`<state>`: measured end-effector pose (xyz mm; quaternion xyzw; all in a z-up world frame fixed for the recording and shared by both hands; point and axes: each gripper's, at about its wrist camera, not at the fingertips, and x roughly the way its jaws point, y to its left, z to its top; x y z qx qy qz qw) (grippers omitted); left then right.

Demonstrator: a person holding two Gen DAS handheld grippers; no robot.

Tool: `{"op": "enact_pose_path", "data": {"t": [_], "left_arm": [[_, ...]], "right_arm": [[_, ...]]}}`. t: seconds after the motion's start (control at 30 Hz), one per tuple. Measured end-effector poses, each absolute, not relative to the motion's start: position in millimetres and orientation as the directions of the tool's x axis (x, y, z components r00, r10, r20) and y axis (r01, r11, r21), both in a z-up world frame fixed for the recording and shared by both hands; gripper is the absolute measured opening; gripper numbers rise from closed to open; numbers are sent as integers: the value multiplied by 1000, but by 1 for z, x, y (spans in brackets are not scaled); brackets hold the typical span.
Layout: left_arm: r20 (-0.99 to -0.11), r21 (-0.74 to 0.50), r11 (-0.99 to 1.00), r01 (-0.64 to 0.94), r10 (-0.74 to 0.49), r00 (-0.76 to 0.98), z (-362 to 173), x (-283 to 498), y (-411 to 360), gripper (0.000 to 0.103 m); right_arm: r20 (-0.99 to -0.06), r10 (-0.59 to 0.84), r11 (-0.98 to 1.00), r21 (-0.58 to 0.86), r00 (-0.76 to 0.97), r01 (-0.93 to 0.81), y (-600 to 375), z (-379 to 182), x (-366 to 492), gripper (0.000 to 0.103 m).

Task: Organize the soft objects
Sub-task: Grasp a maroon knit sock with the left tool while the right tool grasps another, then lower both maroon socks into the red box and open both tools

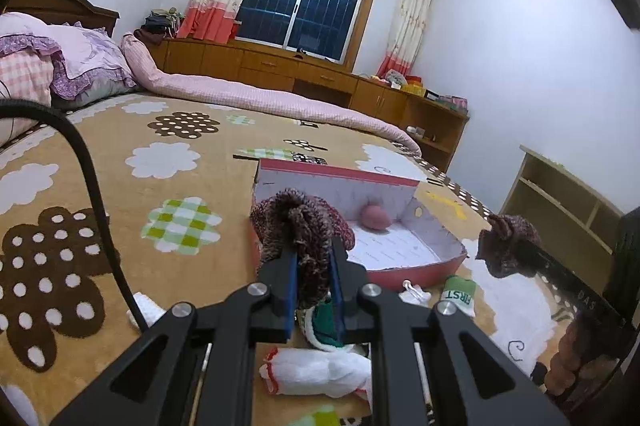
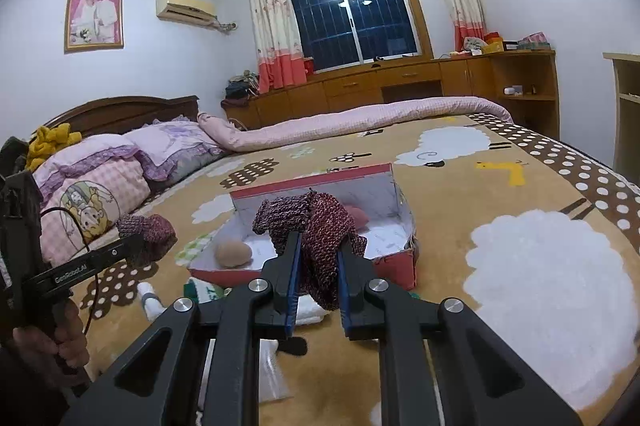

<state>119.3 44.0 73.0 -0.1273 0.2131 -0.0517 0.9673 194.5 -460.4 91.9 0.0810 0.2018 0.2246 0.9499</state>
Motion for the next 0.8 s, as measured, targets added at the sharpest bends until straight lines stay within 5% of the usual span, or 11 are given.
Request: {"op": "enact_pose_path", "data": {"t": [0.4,0.73,0.77,0.8], "left_arm": [[-466,-208,976,67,-160,870,63,167,33,14],[-567,-152,988,29,-111,816,34,210,27,19],[-562,-147,989,24,-103,820,34,211,28,29],[-552,-151,988,18,-100,828,36,211,30,49]], "right_arm": [[-343,431,903,164,835,-398,-452,104,250,17],[-459,368,929,138,808,-344,-447,79,295,22],[-460,356,933,131,813,-335,-447,77,296,23],[-457,345,937,125,820,-325,-448,77,295,29]]}}
